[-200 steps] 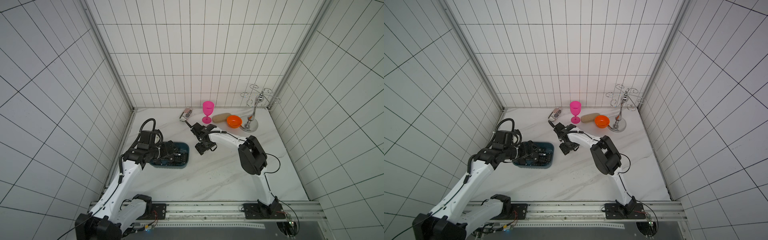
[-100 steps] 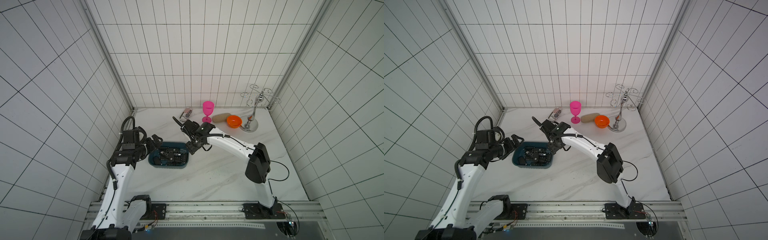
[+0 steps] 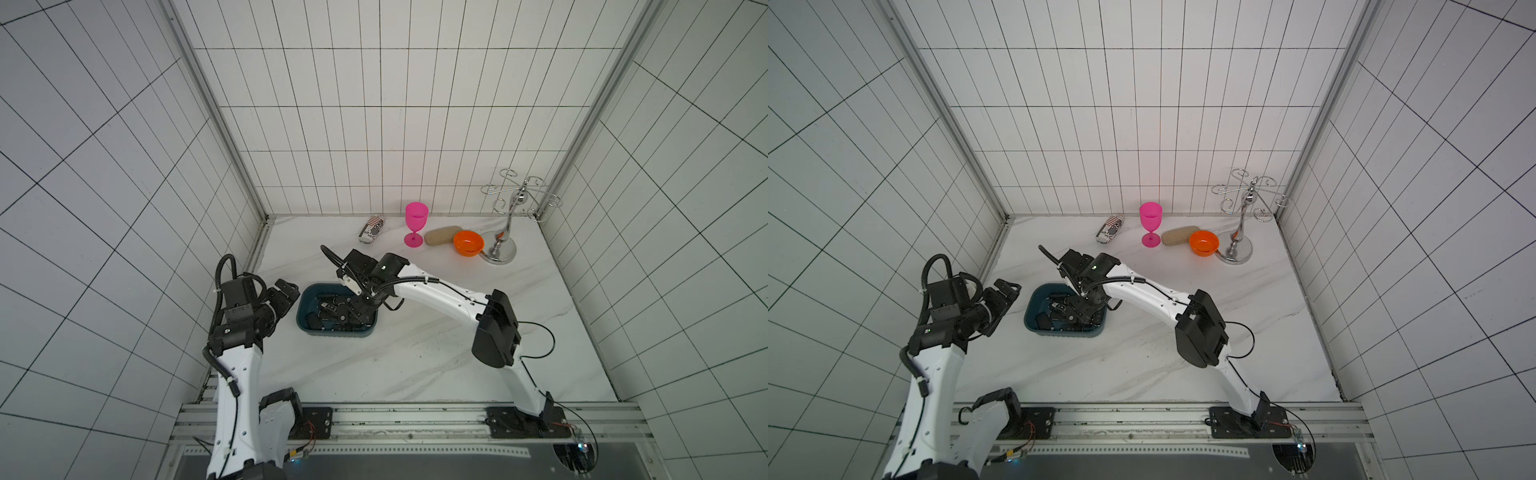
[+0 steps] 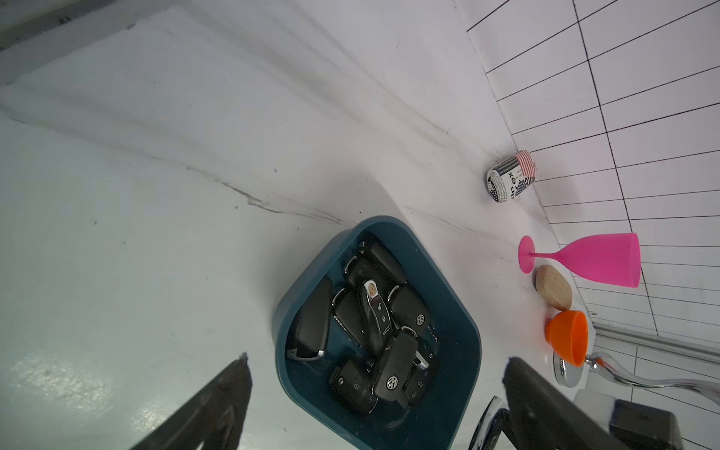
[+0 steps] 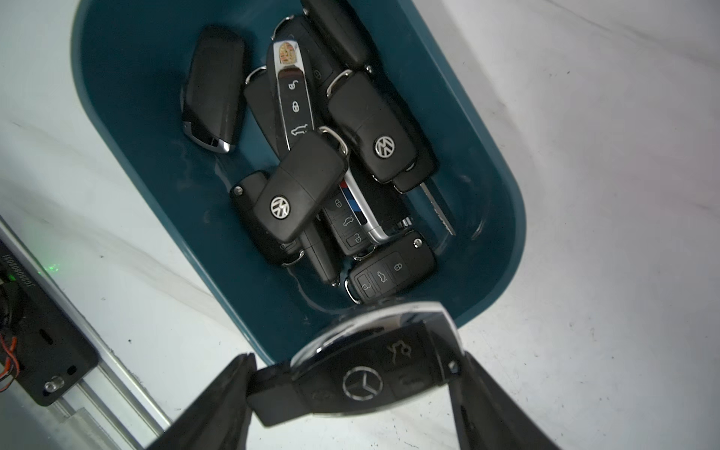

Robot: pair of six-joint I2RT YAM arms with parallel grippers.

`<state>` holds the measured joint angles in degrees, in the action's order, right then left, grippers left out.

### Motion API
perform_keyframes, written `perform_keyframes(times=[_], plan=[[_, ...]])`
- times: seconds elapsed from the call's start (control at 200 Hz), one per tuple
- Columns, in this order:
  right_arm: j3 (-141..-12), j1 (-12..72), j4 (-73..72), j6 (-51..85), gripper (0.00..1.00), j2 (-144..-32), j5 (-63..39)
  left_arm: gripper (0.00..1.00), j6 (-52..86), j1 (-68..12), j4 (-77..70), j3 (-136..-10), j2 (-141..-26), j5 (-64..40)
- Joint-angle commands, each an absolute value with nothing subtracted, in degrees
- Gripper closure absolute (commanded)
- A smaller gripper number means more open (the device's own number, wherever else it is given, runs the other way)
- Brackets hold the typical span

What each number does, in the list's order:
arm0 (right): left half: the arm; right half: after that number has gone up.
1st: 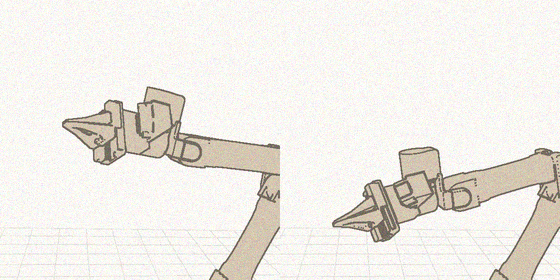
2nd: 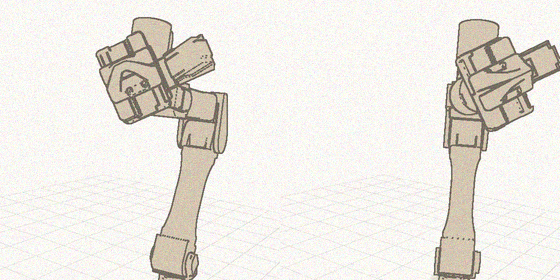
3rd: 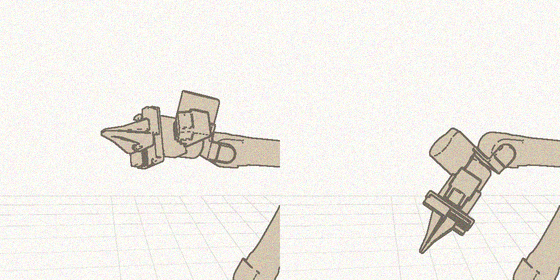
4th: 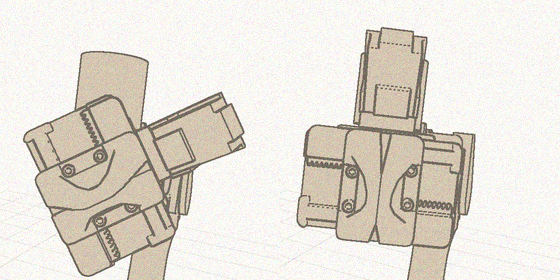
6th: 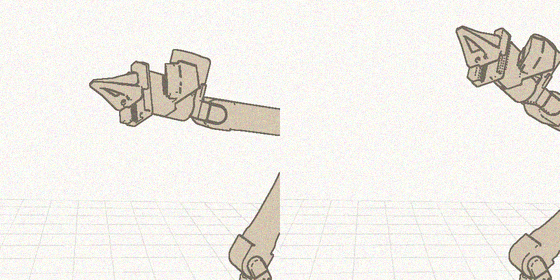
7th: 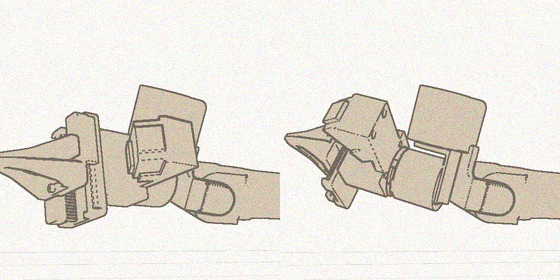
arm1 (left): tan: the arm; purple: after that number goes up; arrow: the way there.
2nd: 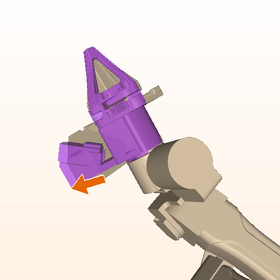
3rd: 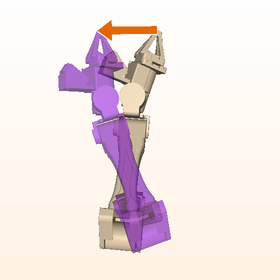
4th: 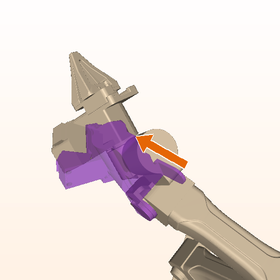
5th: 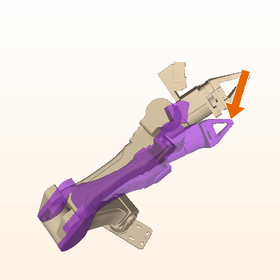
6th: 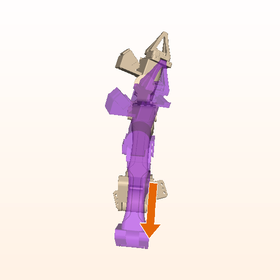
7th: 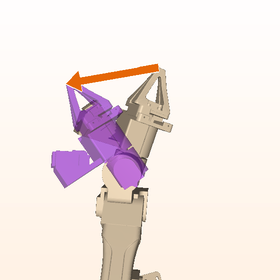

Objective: Place the car key into the storage box
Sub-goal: Place the car key in the storage box.

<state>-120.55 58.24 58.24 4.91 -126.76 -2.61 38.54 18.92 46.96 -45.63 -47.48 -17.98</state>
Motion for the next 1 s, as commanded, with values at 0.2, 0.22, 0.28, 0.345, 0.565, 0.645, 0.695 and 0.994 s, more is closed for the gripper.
perform_keyframes(times=[0.2, 0.22, 0.28, 0.345, 0.565, 0.645, 0.695, 0.994], plan=[[-123.0, 58.28, 56.8, 3.78, 0.28, -131.26, -5.55, 0.01, 38.88, 19.16, 45.2, -43.21, -47.24, -14.1], [-123.11, 58.34, 56.78, 3.78, 0.28, -131.57, -5.62, 0.01, 39.02, 19.16, 45.06, -43.09, -47.28, -13.83], [-123.61, 58.3, 57.02, 3.78, 0.28, -132.44, -5.73, 0.01, 39.52, 19.16, 45.0, -42.81, -47.58, -12.85], [-124.15, 58.35, 56.96, 3.71, 0.27, -133.24, -5.91, 0.01, 39.92, 19.16, 44.9, -42.56, -47.82, -12.09], [-126.79, 58.33, 57.83, 3.52, 0.25, -136.52, -5.26, 0.02, 41.2, 19.16, 44.86, -41.84, -48.9, -8.72], [-127.0, 58.32, 57.79, 3.59, 0.25, -137.42, -5.18, 0.02, 41.4, 19.16, 45.26, -42.01, -49.22, -7.84], [-127.0, 58.29, 57.74, 3.69, 0.25, -137.8, -5.08, 0.02, 41.39, 19.16, 45.2, -42.01, -49.4, -7.7], [-125.89, 58.33, 56.98, 1.73, 0.07, -137.47, -2.4, 0.02, 41.14, 19.16, 44.7, -42.19, -50.45, -7.46]])
